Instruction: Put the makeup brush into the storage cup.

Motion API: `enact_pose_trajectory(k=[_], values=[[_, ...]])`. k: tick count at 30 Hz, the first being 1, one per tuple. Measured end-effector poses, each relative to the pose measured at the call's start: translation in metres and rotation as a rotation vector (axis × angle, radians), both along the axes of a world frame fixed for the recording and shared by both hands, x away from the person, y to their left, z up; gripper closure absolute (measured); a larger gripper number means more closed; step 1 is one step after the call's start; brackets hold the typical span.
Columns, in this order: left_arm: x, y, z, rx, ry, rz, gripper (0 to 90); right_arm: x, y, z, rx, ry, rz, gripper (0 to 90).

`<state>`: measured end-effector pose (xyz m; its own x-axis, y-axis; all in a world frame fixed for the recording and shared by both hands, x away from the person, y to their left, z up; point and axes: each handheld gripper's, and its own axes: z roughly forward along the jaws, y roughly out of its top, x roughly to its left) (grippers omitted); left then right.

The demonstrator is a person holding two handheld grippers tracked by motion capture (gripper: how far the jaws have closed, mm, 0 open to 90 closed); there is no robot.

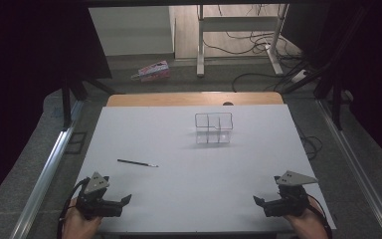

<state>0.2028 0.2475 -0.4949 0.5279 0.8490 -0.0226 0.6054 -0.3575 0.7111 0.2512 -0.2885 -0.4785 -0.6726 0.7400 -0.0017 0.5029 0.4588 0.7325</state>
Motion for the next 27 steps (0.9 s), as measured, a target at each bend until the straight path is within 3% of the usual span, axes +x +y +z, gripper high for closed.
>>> enact_pose_trajectory(k=[10, 16, 23, 27], values=[[0.0017, 0.0029, -0.0014, -0.014, 0.011, -0.003, 2.2, 0.0006, 0.0007, 0.0002, -0.018, -0.018, 0.021, 0.0], [0.0022, 0.0041, -0.0015, 0.013, 0.006, 0.004, 2.0, 0.0003, 0.0018, -0.0001, -0.033, -0.010, 0.020, 0.0], [0.0044, 0.0089, -0.0016, 0.013, 0.041, 0.027, 1.6, -0.0013, 0.0050, 0.0014, -0.042, -0.024, 0.034, 0.0], [0.0055, 0.0087, -0.0016, 0.031, 0.032, 0.023, 1.1, -0.0015, 0.0057, 0.0017, -0.045, -0.031, 0.041, 0.0]])
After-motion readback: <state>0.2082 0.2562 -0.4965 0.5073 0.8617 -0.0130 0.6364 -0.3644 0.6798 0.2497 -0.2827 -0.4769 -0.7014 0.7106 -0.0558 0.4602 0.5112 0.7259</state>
